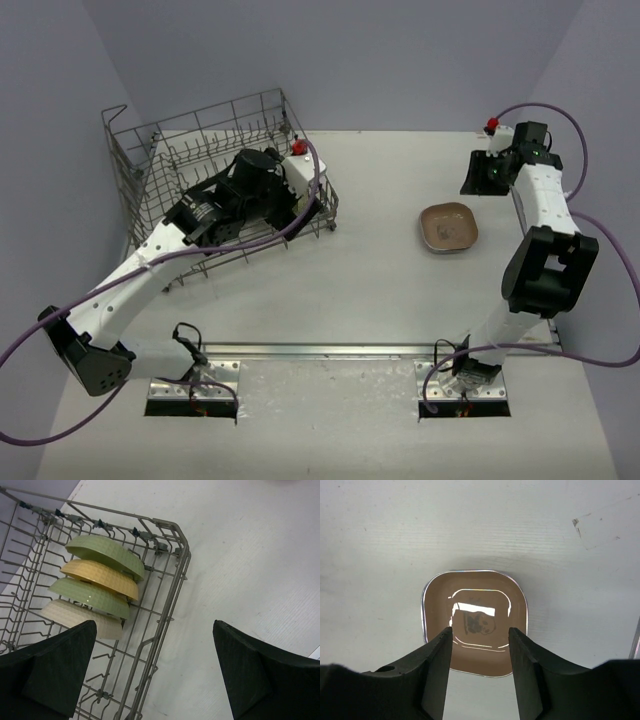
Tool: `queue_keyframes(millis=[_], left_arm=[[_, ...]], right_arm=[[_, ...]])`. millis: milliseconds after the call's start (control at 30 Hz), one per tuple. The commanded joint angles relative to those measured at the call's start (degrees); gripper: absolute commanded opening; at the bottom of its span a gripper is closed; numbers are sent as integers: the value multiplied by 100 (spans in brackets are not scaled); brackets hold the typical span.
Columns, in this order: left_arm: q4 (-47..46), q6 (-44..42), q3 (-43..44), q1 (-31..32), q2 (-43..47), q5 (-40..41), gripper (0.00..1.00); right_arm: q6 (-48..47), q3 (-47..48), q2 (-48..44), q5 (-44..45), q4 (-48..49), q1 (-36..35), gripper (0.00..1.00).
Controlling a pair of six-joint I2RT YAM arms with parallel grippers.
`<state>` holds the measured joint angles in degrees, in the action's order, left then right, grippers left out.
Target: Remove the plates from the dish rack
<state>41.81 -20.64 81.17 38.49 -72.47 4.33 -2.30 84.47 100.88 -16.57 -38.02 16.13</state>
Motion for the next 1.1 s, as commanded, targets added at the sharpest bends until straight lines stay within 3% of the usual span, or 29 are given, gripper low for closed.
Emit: queue_keyframes(millis=[0, 100, 233, 367, 700, 1067], left_arm=[[-207, 794, 420, -689, -14, -161, 100], [-28, 1574, 545, -1776, -300, -886, 97], [-246, 2653, 127, -3477, -435, -2649, 94], [-779, 3259, -534, -4306, -479, -3564, 90], [-2861, 4585, -1673, -4781, -1234, -4582, 70], [-3992, 5307, -1744, -4772, -2066, -4633, 60]], right_arm=[[-167, 216, -205, 147, -232, -67, 49], [-145, -78, -625, -201, -100, -75, 52], [-132, -829, -1431, -528, 391, -368, 74], [-170, -1331, -2224, -462, 610, -783, 97], [192, -1802, -2907, -777, 387, -910, 99], [289, -1842, -2853, -840, 288, -909, 99]])
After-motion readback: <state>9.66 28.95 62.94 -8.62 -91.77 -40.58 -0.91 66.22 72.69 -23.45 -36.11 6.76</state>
